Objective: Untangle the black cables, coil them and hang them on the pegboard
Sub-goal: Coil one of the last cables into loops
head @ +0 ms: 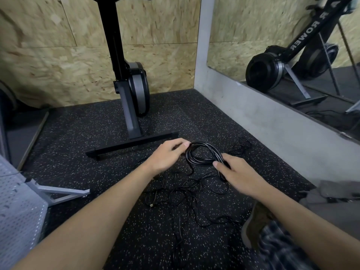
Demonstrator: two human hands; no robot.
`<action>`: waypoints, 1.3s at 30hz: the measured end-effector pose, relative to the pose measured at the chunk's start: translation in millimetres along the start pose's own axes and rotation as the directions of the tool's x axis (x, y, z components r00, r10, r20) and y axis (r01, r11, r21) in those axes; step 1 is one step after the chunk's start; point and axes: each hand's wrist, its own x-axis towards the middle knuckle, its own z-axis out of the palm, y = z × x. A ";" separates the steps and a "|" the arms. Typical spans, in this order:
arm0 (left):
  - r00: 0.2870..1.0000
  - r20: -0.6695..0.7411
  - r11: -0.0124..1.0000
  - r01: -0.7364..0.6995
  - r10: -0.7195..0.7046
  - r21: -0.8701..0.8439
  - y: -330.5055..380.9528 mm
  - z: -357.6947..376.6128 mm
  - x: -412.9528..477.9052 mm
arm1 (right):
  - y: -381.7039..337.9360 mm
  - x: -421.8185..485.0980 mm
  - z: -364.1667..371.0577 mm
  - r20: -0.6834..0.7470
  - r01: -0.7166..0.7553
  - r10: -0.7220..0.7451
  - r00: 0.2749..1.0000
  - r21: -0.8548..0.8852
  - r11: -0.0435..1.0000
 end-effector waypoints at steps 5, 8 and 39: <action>0.985 0.092 0.957 0.167 -0.149 -0.238 4.3 4.4 0.4 | 9.6 7.8 1.8 -0.035 -0.017 0.019 0.999 0.061 0.998; 0.997 -0.023 0.988 0.067 -0.070 -0.138 -2.5 13.1 1.6 | 2.8 3.8 0.5 -0.073 0.069 -0.059 0.996 0.142 0.987; 0.971 0.233 0.998 0.064 -0.057 -0.025 -0.2 40.1 0.6 | -24.0 4.4 6.7 -0.153 0.039 0.046 0.987 0.510 0.859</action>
